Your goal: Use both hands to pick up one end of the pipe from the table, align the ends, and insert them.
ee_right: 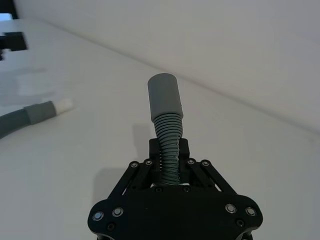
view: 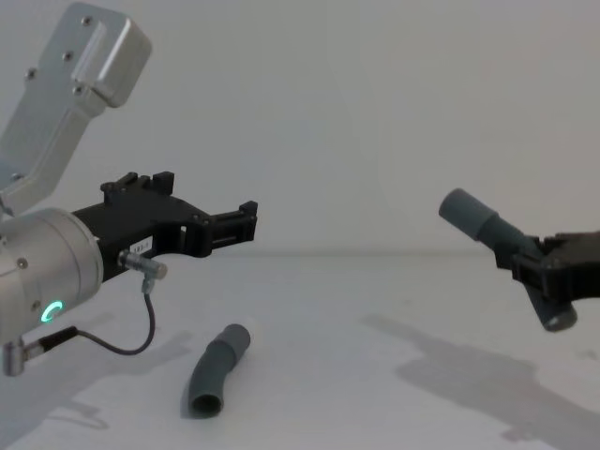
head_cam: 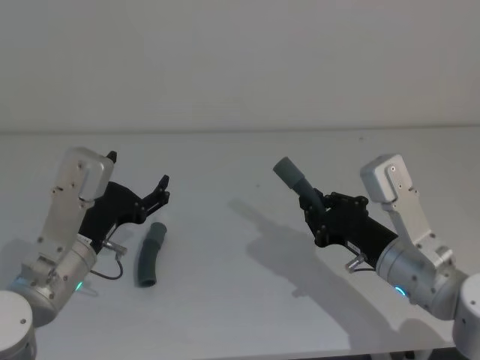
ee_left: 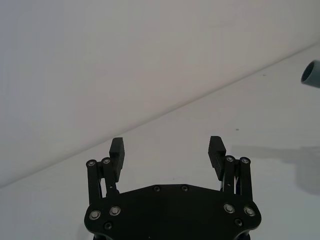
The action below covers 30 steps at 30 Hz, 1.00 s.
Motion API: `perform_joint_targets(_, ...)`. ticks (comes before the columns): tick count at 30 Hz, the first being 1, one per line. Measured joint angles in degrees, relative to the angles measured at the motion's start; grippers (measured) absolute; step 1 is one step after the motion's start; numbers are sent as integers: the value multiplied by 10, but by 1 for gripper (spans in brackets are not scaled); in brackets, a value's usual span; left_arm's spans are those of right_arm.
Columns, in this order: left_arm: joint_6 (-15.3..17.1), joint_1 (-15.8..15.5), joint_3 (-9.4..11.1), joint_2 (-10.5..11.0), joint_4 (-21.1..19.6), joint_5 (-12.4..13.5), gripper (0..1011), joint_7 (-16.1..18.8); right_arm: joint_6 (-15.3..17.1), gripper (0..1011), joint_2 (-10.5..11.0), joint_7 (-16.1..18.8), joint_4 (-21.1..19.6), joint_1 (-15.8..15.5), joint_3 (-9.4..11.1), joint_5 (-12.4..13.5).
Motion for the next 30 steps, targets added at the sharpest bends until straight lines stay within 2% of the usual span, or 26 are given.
perform_joint_targets(8,0,0,0,0,0,0,1001,0,-88,171,31,45,9,3,-7,-8)
perform_joint_targets(10,0,0,0,0,0,0,1001,0,-125,171,43,65,15,7,-11,-11)
perform_joint_targets(17,0,0,0,0,0,0,1001,0,-196,171,69,102,32,19,-21,-21)
perform_joint_targets(20,0,0,0,0,0,0,1001,0,-244,171,84,124,45,28,-28,-32)
perform_joint_targets(24,0,0,0,0,0,0,1001,0,-282,171,94,140,55,37,-34,-43)
perform_joint_targets(26,0,0,0,0,0,0,1001,0,-314,171,104,152,66,46,-40,-55)
perform_joint_targets(30,0,0,0,0,0,0,1001,0,-359,171,116,166,79,57,-48,-77)
